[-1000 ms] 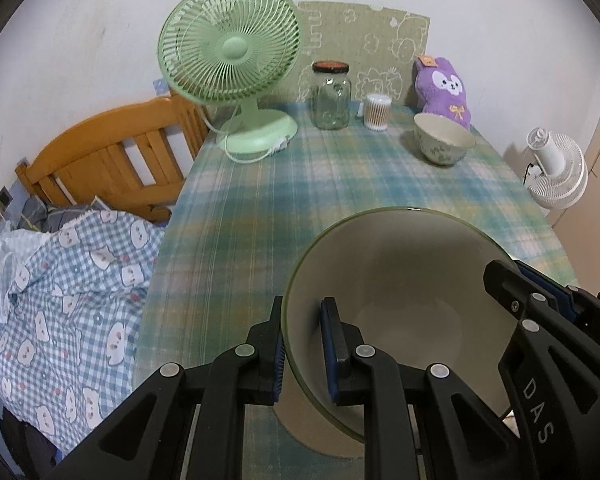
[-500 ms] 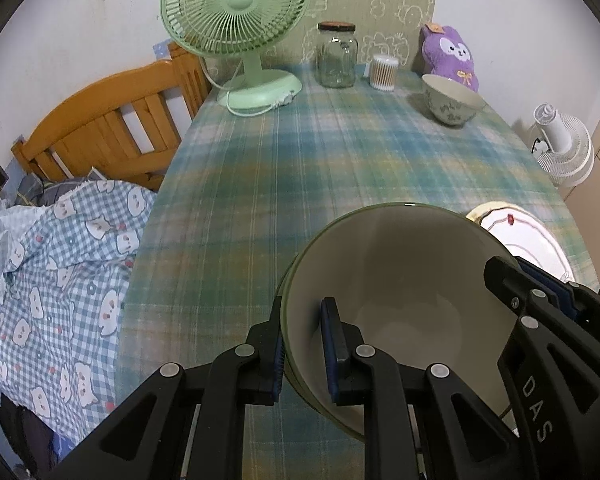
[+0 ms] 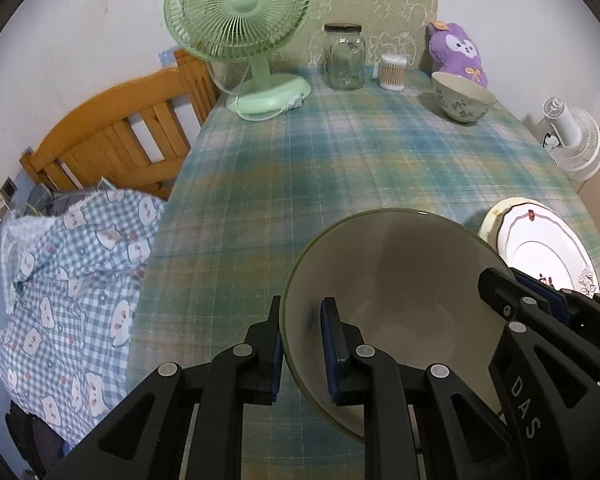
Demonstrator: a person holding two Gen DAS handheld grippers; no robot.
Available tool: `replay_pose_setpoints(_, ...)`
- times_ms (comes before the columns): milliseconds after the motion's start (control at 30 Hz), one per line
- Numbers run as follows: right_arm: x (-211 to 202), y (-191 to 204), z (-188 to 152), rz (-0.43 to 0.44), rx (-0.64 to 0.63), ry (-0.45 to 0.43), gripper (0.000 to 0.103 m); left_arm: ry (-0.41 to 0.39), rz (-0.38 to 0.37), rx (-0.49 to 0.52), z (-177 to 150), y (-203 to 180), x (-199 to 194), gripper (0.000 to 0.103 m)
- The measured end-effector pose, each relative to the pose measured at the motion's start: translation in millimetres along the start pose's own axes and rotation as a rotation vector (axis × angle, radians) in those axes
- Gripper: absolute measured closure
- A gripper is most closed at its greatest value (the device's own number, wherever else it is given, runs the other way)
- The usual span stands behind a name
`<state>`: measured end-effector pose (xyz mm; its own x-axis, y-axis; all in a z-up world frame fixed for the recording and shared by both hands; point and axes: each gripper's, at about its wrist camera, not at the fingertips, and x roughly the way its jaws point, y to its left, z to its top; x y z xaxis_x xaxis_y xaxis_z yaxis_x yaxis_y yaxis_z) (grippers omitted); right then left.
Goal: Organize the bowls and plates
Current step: 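Lower the bowl into the placed bowl and open both grippers, then move both grippers toward the bowl beside the purple plush toy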
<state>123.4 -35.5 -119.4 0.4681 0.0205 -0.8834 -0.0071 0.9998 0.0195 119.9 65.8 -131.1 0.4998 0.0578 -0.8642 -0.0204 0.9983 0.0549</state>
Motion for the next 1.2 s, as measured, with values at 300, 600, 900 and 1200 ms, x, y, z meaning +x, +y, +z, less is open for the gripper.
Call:
replay_pose_setpoints(300, 3.6, -0.3, 3.3, 0.0, -0.021, 0.032, 0.084, 0.045, -0.073, -0.012, -1.5, -1.7, 5.3, 0.066)
replay_pose_setpoints(600, -33.7, -5.1, 17.8, 0.023, -0.012, -0.039, 0.038, -0.014, -0.086, 0.025, 18.0, -0.9, -27.0, 0.031)
replay_pose_setpoints(900, -78.2, -19.1, 49.8, 0.001, 0.001, -0.127, 0.037, -0.102, -0.132, 0.022, 58.1, -7.9, -66.6, 0.028)
replay_pose_setpoints(1200, -89.7, -45.8, 91.8, 0.038, -0.001, -0.178, 0.036, -0.158, -0.111, 0.029, 98.9, -36.8, -77.5, 0.028)
